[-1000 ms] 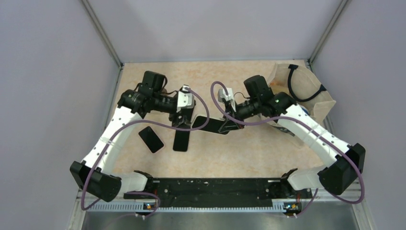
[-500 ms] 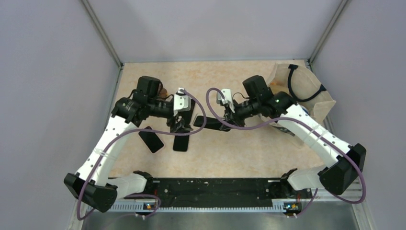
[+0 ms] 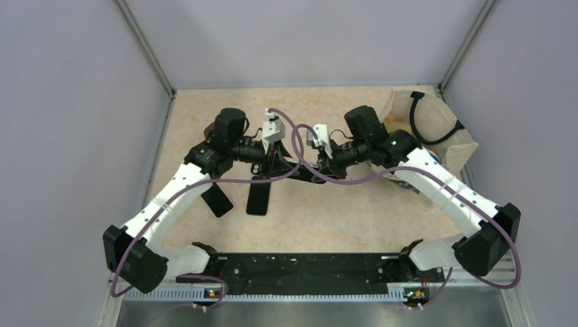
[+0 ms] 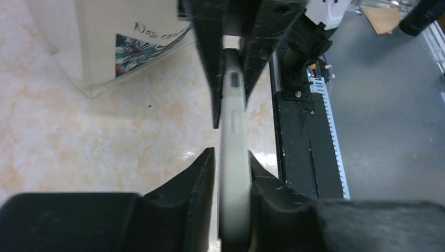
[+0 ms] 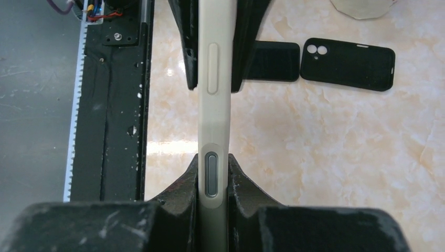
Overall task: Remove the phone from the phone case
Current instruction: Adjust the phone.
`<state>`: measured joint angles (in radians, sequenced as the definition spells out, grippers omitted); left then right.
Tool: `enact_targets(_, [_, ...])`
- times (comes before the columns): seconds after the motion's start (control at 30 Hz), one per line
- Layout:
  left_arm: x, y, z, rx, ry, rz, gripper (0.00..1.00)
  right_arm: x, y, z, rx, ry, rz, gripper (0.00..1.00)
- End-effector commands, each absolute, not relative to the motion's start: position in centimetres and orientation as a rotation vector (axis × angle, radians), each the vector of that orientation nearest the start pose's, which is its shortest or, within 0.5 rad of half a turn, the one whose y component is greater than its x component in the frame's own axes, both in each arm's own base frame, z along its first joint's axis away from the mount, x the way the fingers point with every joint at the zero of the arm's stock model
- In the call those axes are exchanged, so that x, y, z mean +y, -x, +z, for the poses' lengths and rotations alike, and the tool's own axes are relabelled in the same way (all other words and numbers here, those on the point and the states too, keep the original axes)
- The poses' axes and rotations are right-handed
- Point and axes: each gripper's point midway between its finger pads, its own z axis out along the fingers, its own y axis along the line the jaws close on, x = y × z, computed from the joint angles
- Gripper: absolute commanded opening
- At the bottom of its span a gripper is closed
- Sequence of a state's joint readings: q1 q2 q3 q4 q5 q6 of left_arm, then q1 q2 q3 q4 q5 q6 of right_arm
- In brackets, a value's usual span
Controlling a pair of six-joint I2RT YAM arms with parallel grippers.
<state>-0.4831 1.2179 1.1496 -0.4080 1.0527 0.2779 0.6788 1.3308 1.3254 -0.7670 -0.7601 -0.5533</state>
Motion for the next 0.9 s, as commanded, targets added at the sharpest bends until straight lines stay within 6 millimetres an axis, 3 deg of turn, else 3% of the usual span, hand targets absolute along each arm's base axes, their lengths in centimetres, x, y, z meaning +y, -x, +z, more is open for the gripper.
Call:
enact_targets(0.0, [-28.9, -20.3, 29.1, 1.461, -1.306, -1.272, 0.09, 30.9, -19.9, 29.4, 1.433, 1.569, 0.951, 0.0])
enact_targets(0.03, [-29.0, -20.4, 28.9, 1.468, -1.306, -1.277, 0.0, 30.9, -19.9, 29.4, 1.437, 1.564, 0.951, 0.0])
enact_targets(0.13, [-28.9, -20.3, 28.9, 1.456, -1.316, -1.276, 0.0, 30.9, -20.3, 29.4, 1.449, 1.541, 0.936, 0.0])
enact_targets(0.27, [-28.4, -20.5, 30.0, 1.391, -1.308, -1.234, 0.0, 30.4, -21.1, 29.6, 1.493, 1.476, 0.917, 0.32])
enact_targets(0.37, [-27.3, -21.4, 31.8, 1.374, -1.243, -1.216, 0.0, 29.4, -22.3, 30.5, 1.531, 1.374, 0.936, 0.67])
enact_targets(0.43, [-26.5, -21.9, 33.0, 1.345, -1.216, -1.219, 0.0, 28.7, -22.9, 31.6, 1.526, 1.311, 0.965, 0.78])
enact_targets(0.67, [-25.2, -22.0, 36.9, 1.246, -1.093, -1.303, 0.0, 27.8, -23.6, 33.9, 1.465, 1.204, 1.069, 0.82])
enact_targets(0.87, [-25.1, -20.7, 38.6, 1.112, -0.986, -1.386, 0.0, 29.0, -23.6, 34.4, 1.409, 1.188, 1.213, 0.77])
